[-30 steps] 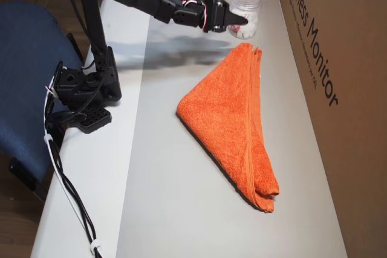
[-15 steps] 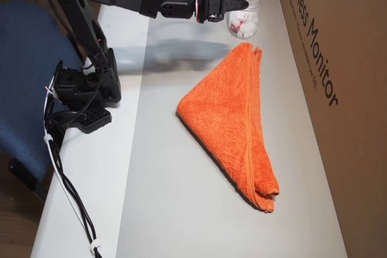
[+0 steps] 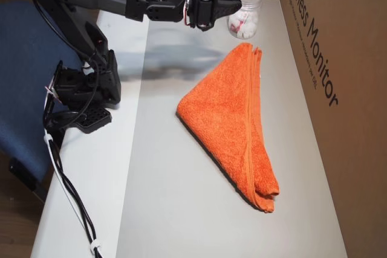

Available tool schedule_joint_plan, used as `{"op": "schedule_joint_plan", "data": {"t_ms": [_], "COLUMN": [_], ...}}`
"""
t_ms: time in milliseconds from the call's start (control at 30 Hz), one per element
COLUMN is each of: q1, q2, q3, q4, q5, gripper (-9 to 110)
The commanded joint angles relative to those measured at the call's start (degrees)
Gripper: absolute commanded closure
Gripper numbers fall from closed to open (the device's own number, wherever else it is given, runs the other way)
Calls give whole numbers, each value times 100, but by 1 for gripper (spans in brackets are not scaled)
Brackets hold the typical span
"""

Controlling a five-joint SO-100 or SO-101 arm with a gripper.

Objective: Fold the blanket.

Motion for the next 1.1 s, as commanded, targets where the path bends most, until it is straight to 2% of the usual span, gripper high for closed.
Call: {"op": "schedule_joint_plan", "data": {"t_ms": [0,433,867,1067], "q1": [193,800,545,562], "q2": [536,1854,3305,4359], "q3": [105,167,246,1090], "q4": [264,3700,6091,6258], "q5": [369,835,835,826], "gripper": [102,102,102,102]}}
